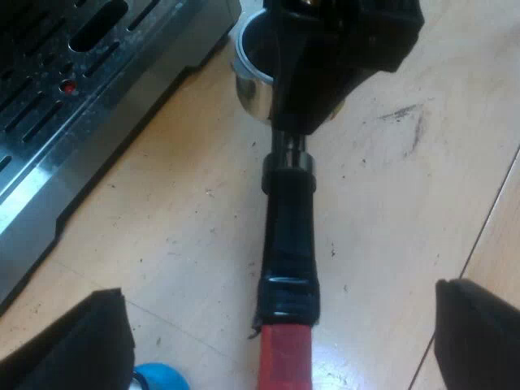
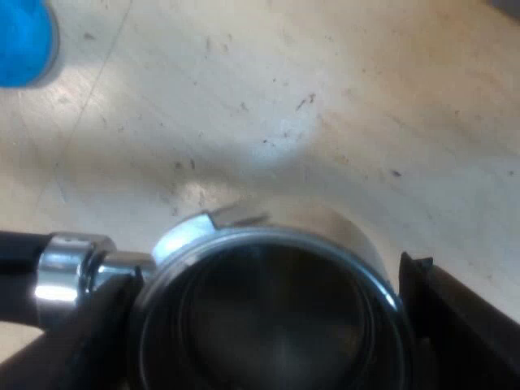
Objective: Put the handle in the coffee machine
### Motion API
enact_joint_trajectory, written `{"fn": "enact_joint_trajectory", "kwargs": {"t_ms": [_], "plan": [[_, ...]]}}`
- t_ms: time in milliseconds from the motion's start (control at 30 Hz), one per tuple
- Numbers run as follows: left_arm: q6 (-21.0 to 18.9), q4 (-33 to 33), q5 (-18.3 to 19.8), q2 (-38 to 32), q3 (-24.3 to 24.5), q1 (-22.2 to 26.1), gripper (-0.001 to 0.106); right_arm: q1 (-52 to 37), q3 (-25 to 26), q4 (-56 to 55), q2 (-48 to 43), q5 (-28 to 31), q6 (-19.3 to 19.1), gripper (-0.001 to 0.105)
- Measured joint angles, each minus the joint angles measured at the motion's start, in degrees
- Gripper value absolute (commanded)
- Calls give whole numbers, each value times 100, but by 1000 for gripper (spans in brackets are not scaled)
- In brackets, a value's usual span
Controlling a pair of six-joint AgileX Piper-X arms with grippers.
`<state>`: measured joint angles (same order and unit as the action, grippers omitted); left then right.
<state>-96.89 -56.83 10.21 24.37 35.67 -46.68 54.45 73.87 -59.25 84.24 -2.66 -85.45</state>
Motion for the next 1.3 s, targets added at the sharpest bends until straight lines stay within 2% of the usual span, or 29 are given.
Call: {"fn": "enact_joint_trajectory", "kwargs": {"t_ms": [133,267,500,1033,1167,1300], "plan": [[0,0,0,0,0,0,78,0,189,-205,0,266,-19,0],[0,0,0,0,0,0,78,0,283,-392,0,266,-33,0],[0,0,0,0,0,0,78,0,310,-493,0,266,-33,0],[0,0,0,0,0,0,78,0,314,-733,0,266,227,0],[441,0,40,0,0,16,78,0,314,-733,0,266,232,0],[645,17,220,96,-62,16,78,0,314,-733,0,266,232,0]]}}
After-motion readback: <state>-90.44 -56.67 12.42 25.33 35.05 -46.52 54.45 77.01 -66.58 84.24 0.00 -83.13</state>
